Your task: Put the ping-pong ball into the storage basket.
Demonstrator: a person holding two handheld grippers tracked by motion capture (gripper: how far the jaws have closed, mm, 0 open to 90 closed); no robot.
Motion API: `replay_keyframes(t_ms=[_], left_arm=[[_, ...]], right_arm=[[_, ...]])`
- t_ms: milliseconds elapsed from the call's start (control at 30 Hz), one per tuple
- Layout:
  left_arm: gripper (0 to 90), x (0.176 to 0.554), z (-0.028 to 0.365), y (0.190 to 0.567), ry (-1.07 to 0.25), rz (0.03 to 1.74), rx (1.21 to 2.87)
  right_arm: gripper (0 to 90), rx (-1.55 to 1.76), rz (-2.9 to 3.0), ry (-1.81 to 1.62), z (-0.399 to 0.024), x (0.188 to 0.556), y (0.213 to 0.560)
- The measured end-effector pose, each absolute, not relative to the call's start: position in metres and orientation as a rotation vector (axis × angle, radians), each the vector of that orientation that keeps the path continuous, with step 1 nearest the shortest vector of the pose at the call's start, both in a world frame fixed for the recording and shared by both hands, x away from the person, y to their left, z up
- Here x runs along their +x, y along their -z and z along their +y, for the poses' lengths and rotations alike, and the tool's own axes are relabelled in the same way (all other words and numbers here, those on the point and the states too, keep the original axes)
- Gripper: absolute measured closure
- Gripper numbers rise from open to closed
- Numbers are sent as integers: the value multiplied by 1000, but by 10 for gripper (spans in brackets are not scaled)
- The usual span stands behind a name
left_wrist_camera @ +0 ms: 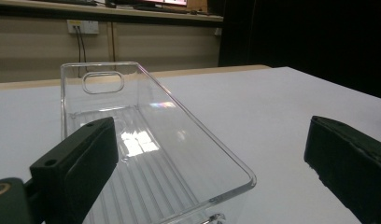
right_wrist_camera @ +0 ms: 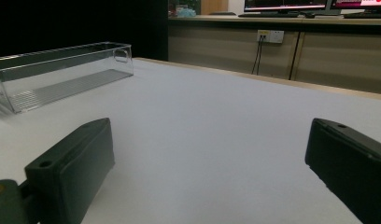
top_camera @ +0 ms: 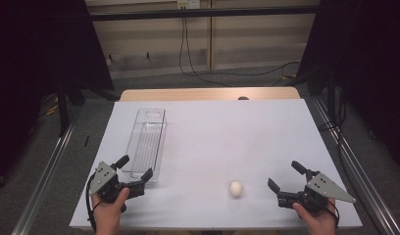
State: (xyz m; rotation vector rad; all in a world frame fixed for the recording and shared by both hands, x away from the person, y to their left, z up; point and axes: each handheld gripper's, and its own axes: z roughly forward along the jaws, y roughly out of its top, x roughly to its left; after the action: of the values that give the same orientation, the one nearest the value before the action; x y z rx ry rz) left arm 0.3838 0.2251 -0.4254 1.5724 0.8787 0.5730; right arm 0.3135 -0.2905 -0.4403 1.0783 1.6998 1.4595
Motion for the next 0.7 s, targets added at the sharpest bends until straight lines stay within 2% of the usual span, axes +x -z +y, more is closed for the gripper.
replay_keyframes(t_ms=[700], left_arm=[[30, 383, 215, 418, -542, 857, 1579]], right_arm=[[10, 1064, 1709, -1468, -289, 314, 440]])
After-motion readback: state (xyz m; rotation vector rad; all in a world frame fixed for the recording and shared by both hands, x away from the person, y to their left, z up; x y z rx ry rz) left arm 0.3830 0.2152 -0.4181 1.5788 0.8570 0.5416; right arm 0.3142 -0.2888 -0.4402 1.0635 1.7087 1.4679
